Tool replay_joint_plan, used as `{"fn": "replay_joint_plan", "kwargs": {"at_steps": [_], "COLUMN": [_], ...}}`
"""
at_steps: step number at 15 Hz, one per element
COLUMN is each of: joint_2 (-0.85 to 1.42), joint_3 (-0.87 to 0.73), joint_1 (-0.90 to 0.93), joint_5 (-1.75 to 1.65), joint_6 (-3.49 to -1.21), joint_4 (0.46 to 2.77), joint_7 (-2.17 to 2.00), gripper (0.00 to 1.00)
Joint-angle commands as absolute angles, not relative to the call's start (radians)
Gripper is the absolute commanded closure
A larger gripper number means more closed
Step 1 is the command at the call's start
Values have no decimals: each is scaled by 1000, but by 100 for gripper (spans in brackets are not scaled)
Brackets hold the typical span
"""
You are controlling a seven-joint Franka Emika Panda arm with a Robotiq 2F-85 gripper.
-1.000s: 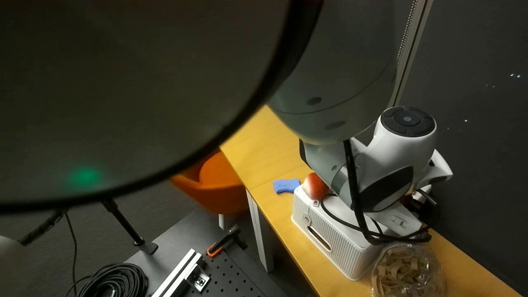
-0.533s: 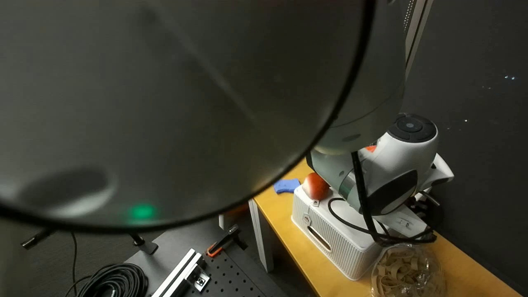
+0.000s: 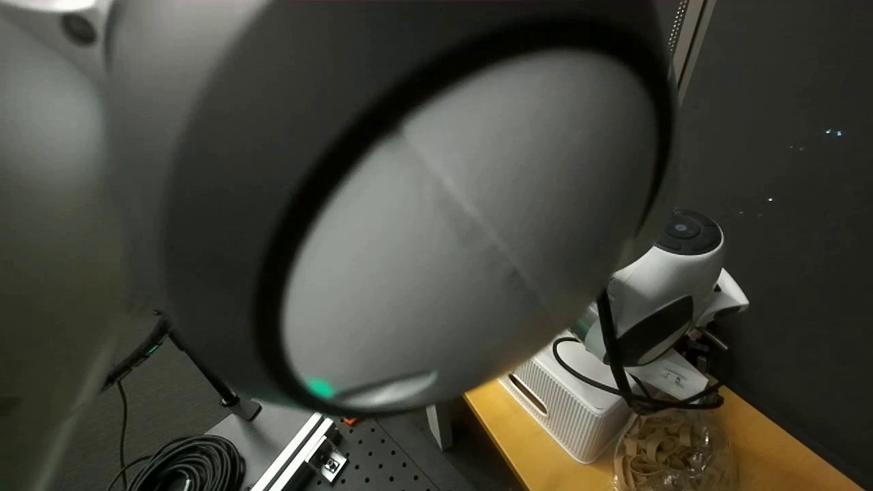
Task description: Put some rubber bands in the plastic bag
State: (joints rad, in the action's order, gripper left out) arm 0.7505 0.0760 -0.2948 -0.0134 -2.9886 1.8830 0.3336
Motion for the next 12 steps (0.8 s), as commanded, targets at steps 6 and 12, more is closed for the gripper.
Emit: {"fn": "replay_joint_plan", "kwargs": {"at_steps": [6, 12], "joint_2": [791, 734], "joint_3": [76, 86], "joint_1": [-296, -315], "joint_5": [-36, -34], "joint_6": [-3007, -3039], "joint_4": [1835, 1901], "joint_7": [322, 327], "gripper": [62, 100]}}
